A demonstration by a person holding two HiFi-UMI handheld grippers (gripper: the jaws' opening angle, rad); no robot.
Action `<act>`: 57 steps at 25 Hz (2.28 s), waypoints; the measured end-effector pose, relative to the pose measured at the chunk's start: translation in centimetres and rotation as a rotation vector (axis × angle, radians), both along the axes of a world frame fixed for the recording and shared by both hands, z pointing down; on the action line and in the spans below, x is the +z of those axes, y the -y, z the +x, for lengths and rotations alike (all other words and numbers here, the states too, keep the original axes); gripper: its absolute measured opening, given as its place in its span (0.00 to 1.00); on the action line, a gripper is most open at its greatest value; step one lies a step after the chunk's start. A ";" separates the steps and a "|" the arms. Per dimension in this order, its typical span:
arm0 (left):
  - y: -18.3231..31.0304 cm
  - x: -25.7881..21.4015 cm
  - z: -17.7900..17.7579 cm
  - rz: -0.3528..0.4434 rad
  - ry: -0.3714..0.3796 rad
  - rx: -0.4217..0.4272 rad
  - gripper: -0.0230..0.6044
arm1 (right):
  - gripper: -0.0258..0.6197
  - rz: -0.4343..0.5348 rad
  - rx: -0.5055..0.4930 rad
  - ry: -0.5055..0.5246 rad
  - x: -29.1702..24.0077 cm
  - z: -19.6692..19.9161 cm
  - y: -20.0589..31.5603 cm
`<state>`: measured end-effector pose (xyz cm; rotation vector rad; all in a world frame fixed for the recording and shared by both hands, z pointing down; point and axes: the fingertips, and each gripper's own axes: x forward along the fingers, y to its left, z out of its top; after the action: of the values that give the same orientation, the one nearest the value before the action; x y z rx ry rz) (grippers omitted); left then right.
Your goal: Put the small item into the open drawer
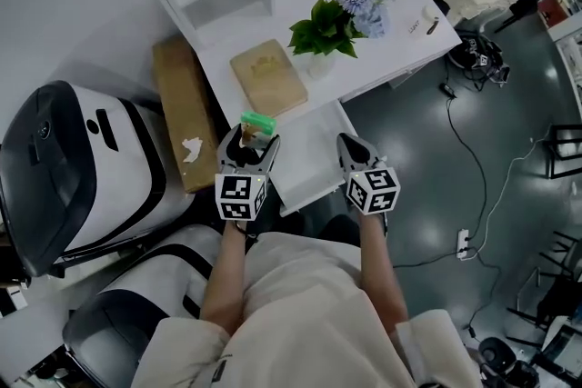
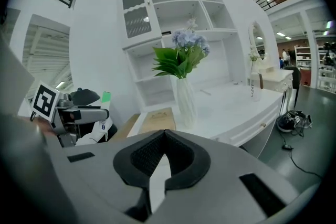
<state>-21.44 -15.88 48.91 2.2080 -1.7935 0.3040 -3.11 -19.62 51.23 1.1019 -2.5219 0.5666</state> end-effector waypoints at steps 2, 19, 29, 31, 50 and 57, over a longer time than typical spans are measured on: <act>0.5 0.9 0.6 -0.007 0.014 0.062 0.61 | 0.08 -0.007 0.016 -0.008 0.5 -0.1 -0.2; 1.8 8.5 8.0 -0.121 0.051 0.426 0.61 | 0.08 -0.103 0.098 -0.074 4.9 2.9 -1.7; 2.0 12.9 11.3 -0.189 0.092 0.558 0.61 | 0.08 -0.164 0.144 -0.043 7.1 3.4 -2.0; 1.9 14.0 12.0 -0.206 0.102 0.580 0.61 | 0.08 -0.177 0.151 -0.038 7.4 3.6 -2.1; 1.4 23.4 16.1 -0.384 0.155 0.708 0.61 | 0.08 -0.271 0.152 -0.052 10.8 4.3 -4.6; 1.5 25.7 16.7 -0.427 0.166 0.724 0.61 | 0.08 -0.287 0.152 -0.050 11.2 4.9 -4.9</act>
<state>-4.75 -17.42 74.64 2.4496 -0.8000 0.9367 1.79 -14.68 62.43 1.1858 -2.2378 0.8978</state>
